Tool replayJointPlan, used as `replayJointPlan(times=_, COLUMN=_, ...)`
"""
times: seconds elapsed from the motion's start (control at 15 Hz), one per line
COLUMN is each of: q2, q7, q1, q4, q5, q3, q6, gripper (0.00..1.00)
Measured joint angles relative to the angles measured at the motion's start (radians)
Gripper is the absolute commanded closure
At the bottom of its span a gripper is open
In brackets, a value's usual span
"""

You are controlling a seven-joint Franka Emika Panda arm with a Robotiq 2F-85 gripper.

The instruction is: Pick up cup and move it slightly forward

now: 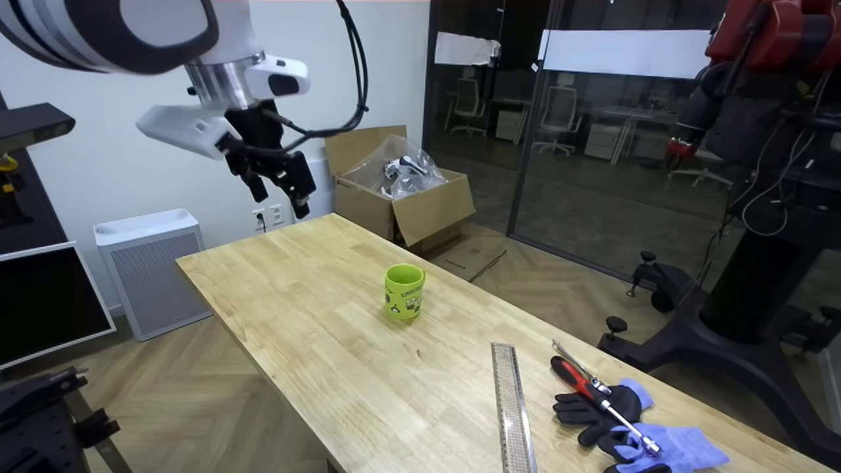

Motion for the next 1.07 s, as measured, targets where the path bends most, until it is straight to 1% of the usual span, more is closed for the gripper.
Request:
replayJointPlan(times=0.07, q2=0.028, q7=-0.088, q1=0.06, q4=-0.001, q5=0.065, q3=-0.065, q6=0.01, gripper=0.0)
replayJointPlan(times=0.13, q2=0.055, q7=-0.174, q1=0.102, q4=0.003, q5=0.135, q3=-0.113, q6=-0.004, gripper=0.0)
replayJointPlan(times=0.2, q2=0.08, q7=-0.24, q1=0.109, q4=0.012, q5=0.184, q3=-0.132, q6=-0.041, gripper=0.0)
replayJointPlan(times=0.27, q2=0.106, q7=-0.278, q1=0.091, q4=0.027, q5=0.2, q3=-0.135, q6=-0.092, gripper=0.0)
replayJointPlan(times=0.33, q2=0.132, q7=-0.286, q1=0.065, q4=0.046, q5=0.187, q3=-0.135, q6=-0.141, gripper=0.0)
replayJointPlan(times=0.4, q2=0.16, q7=-0.278, q1=0.035, q4=0.067, q5=0.154, q3=-0.134, q6=-0.185, gripper=0.0)
replayJointPlan(times=0.53, q2=0.203, q7=-0.272, q1=-0.005, q4=0.098, q5=0.118, q3=-0.134, q6=-0.221, gripper=0.0)
replayJointPlan(times=0.8, q2=0.222, q7=-0.269, q1=-0.015, q4=0.111, q5=0.108, q3=-0.123, q6=-0.222, gripper=0.0)
replayJointPlan(times=0.87, q2=0.223, q7=-0.236, q1=-0.022, q4=0.111, q5=0.093, q3=-0.116, q6=-0.218, gripper=0.0)
replayJointPlan(times=1.07, q2=0.255, q7=-0.053, q1=-0.051, q4=0.131, q5=-0.001, q3=-0.112, q6=-0.205, gripper=0.0)
